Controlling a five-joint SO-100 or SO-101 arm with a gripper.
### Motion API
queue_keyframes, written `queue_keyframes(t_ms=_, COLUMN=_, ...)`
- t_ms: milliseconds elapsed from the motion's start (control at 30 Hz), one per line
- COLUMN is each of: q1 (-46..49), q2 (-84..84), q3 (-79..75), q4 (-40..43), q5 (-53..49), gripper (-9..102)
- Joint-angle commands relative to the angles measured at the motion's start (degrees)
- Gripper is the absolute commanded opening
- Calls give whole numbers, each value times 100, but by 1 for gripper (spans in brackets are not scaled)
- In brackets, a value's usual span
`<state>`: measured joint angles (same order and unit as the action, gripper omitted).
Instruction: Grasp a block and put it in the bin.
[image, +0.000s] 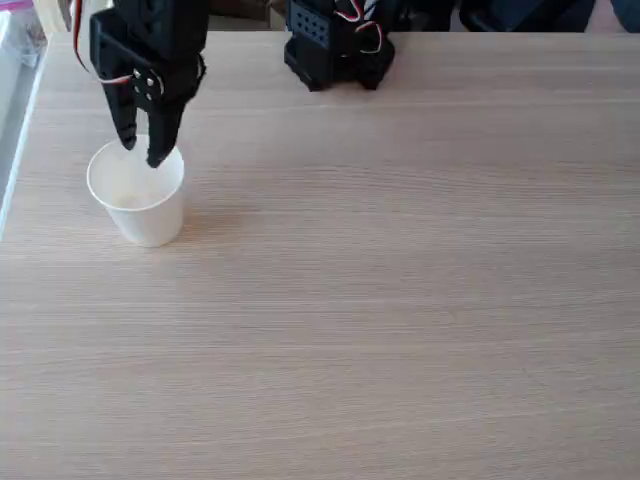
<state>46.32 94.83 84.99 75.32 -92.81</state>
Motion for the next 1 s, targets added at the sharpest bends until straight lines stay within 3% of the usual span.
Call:
queue_keyframes(t_ms=0, q1=-149, q2=439, q3=114, q4=-123, q5=-62, gripper=0)
queue_keyframes(t_ms=400, q1=-1433, q2=2619, q3=2136, q4=-1081, q5=-571, gripper=0)
queue_keyframes(t_ms=600, q1=-2479, q2=4069, q3=3832, q4=-2162, q5=-879, gripper=0)
queue_keyframes(t_ms=967, q1=-4605, q2=6574, q3=6187, q4=-2285, q5=-756, gripper=0)
